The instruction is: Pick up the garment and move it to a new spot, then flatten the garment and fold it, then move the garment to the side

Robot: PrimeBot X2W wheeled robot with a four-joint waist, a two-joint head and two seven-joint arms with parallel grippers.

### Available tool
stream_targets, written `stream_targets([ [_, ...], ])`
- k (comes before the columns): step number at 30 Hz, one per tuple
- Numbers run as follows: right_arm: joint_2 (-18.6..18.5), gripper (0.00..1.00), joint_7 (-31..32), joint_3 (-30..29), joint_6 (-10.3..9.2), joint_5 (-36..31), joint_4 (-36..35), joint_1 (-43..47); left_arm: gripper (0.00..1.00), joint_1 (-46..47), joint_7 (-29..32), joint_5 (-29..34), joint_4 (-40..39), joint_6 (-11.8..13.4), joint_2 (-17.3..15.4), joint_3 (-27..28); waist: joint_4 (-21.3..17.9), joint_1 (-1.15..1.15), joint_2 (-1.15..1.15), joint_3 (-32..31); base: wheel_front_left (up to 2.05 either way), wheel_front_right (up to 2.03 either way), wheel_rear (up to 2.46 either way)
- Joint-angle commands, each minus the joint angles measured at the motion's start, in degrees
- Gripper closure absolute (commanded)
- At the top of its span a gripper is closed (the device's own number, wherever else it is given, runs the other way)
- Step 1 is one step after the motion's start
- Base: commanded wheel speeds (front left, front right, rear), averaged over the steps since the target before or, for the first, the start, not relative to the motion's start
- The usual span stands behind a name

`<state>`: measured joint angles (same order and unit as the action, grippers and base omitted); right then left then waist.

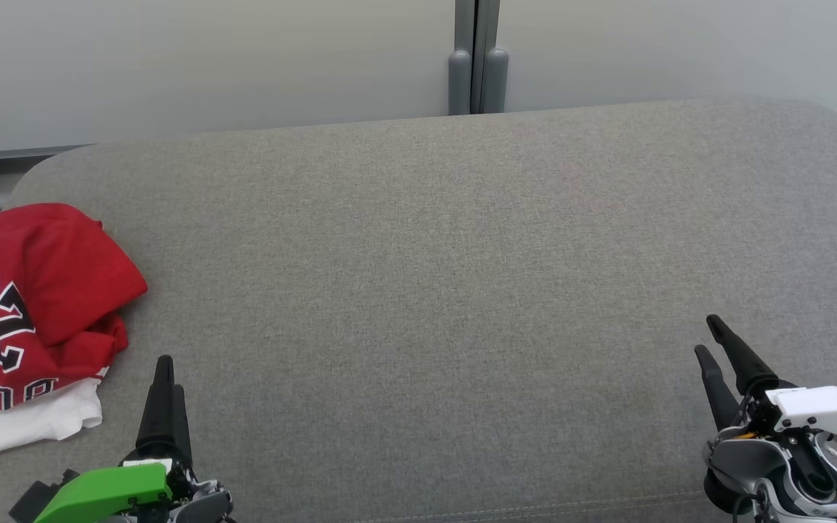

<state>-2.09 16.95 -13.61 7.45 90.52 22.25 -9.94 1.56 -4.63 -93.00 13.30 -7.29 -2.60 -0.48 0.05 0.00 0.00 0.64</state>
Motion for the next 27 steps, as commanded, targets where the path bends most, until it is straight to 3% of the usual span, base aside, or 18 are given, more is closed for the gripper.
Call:
stream_targets([
  [1, -0.3, 0.00, -0.9, 0.8, 0.01, -0.3, -1.1, -0.9, 0.00, 0.8, -0.3, 0.4, -1.0, 0.0, -0.1, -0.2, 0.0, 0.00, 0.00, 0.0, 0.00, 0.00, 0.00],
  [10, -0.6, 0.00, -5.2, 4.8, 0.02, -5.3, -2.1, -0.9, 0.00, 0.6, -1.7, 5.4, -1.8, -0.1, -0.1, 0.3, 0.0, 0.00, 0.00, -0.1, 0.00, 0.00, 0.00],
  [27, -0.8, 0.00, -11.8, 11.0, 0.02, -28.1, -3.8, -1.3, 0.00, 0.2, -3.8, 27.4, -3.3, 1.8, -0.2, 0.0, 0.0, 0.00, 0.00, -0.4, 0.00, 0.00, 0.00],
])
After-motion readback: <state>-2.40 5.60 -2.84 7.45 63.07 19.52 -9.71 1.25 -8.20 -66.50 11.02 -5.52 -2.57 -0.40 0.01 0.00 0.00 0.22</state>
